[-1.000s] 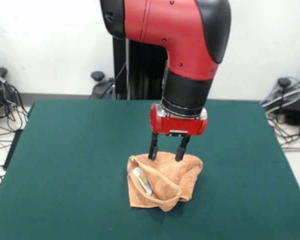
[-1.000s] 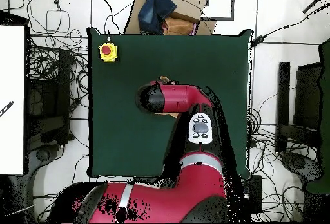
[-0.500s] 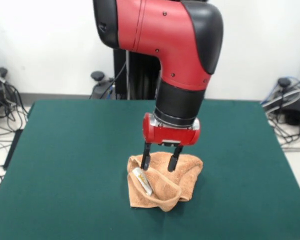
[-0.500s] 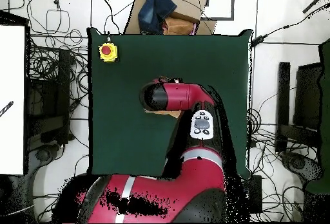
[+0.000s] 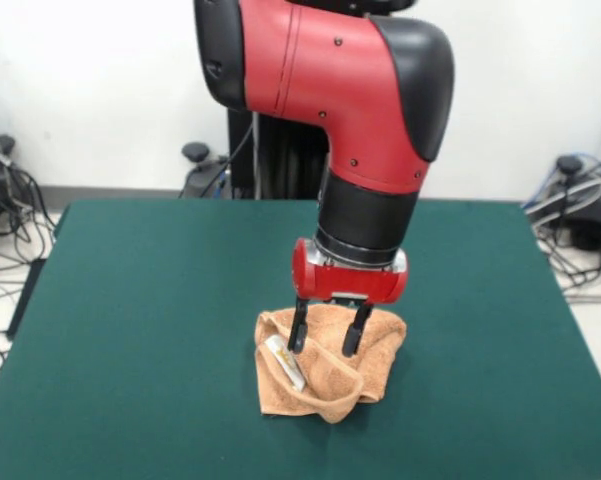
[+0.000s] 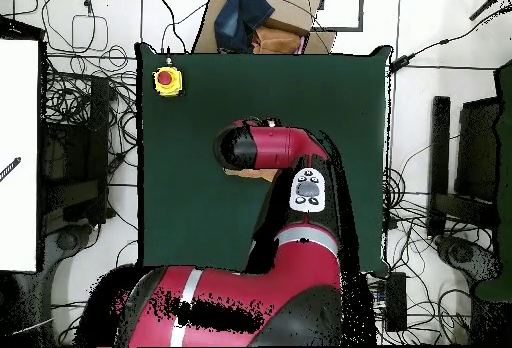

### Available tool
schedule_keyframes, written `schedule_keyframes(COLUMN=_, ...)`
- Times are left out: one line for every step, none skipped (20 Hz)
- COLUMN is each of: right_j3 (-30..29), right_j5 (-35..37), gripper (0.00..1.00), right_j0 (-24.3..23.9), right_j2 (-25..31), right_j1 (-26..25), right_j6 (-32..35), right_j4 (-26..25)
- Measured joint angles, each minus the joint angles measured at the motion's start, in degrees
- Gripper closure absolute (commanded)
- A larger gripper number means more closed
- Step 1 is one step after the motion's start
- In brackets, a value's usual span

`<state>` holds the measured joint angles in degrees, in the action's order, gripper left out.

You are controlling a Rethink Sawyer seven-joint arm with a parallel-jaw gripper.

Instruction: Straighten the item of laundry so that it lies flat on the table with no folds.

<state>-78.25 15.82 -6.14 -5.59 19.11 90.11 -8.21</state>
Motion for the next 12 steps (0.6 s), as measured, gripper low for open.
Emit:
schedule_keyframes(right_j3=0.17, right_j5=0.00, gripper=0.00, right_j0=0.13, right_j2=-0.17, right_j1=-0.15, right_j6=0.00, right_j4=0.15)
schedule_keyframes(right_j3=0.38, right_j5=0.00, gripper=0.00, right_j0=0.29, right_j2=-0.41, right_j1=-0.33, right_j6=0.00, right_j4=0.35)
schedule_keyframes(right_j3=0.59, right_j5=0.00, gripper=0.00, right_j0=0.45, right_j2=-0.64, right_j1=-0.52, right_j6=0.00, right_j4=0.55)
schedule_keyframes(right_j3=0.85, right_j5=0.00, gripper=0.00, right_j0=0.65, right_j2=-0.94, right_j1=-0.77, right_j6=0.00, right_j4=0.78)
schedule_keyframes(right_j3=1.27, right_j5=0.00, gripper=0.00, right_j0=0.97, right_j2=-1.38, right_j1=-1.16, right_j6=0.00, right_j4=1.10)
schedule_keyframes(right_j3=1.56, right_j5=-0.07, gripper=0.00, right_j0=1.30, right_j2=-1.77, right_j1=-1.46, right_j6=0.00, right_j4=1.32)
schedule_keyframes(right_j3=1.85, right_j5=-0.13, gripper=0.00, right_j0=1.62, right_j2=-2.17, right_j1=-1.75, right_j6=0.00, right_j4=1.54)
schedule_keyframes(right_j3=2.07, right_j5=-0.19, gripper=0.00, right_j0=1.91, right_j2=-2.47, right_j1=-1.99, right_j6=0.00, right_j4=1.73)
schedule_keyframes(right_j3=2.24, right_j5=-0.24, gripper=0.00, right_j0=2.14, right_j2=-2.65, right_j1=-2.19, right_j6=0.00, right_j4=1.96)
schedule_keyframes(right_j3=2.55, right_j5=-0.24, gripper=0.00, right_j0=2.43, right_j2=-2.76, right_j1=-2.56, right_j6=0.00, right_j4=2.44)
schedule_keyframes(right_j3=2.67, right_j5=-0.24, gripper=0.00, right_j0=2.48, right_j2=-2.77, right_j1=-2.69, right_j6=0.00, right_j4=2.60)
schedule_keyframes(right_j3=2.84, right_j5=-0.24, gripper=0.00, right_j0=2.54, right_j2=-2.77, right_j1=-2.87, right_j6=0.00, right_j4=2.80)
